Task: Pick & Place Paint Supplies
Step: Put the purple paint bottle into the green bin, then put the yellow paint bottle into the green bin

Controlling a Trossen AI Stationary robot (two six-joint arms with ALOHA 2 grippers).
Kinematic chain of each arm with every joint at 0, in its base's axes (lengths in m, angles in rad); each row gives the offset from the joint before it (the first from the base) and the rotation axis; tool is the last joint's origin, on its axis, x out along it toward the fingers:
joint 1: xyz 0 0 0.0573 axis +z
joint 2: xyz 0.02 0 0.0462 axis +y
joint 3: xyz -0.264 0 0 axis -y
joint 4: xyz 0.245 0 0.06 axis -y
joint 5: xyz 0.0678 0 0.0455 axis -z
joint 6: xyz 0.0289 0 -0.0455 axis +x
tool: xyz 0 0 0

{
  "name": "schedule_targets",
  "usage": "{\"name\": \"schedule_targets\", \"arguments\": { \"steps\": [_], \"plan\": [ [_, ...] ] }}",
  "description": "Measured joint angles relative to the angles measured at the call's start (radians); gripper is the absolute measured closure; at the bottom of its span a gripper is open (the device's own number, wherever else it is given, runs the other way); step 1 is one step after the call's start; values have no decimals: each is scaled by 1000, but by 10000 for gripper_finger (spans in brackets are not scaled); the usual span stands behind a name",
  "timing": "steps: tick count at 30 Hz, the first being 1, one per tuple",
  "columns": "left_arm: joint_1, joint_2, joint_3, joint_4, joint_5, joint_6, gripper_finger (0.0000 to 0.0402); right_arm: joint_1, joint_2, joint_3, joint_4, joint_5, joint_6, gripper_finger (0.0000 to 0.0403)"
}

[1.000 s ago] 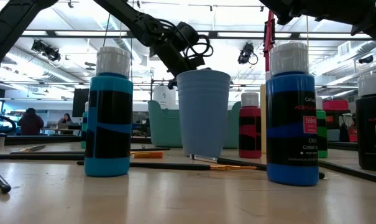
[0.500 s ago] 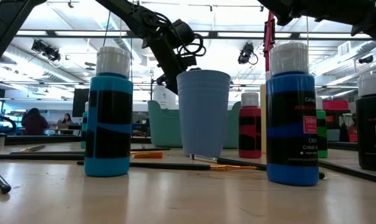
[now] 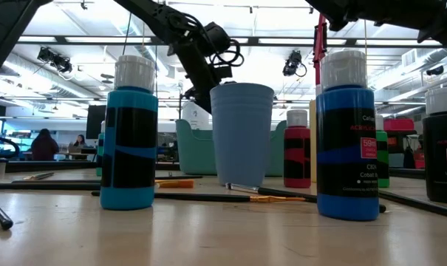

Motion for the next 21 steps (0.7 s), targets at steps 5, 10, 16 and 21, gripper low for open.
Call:
{"name": "schedule_targets", "arguments": {
  "steps": [5, 10, 16, 21],
  "plan": [
    [-11, -121, -4, -85, 20, -20, 208, 0, 0, 0, -58, -1, 0, 190],
    [-12, -235, -1, -117, 29, 41, 210, 0, 0, 0, -126, 7, 6, 190],
    [-18, -367, 0, -238, 28, 64, 210, 0, 0, 0, -230, 7, 90, 190],
    [-45, -462, 0, -359, 29, 81, 210, -3, 0, -1, -347, 42, 171, 190]
  ]
}}
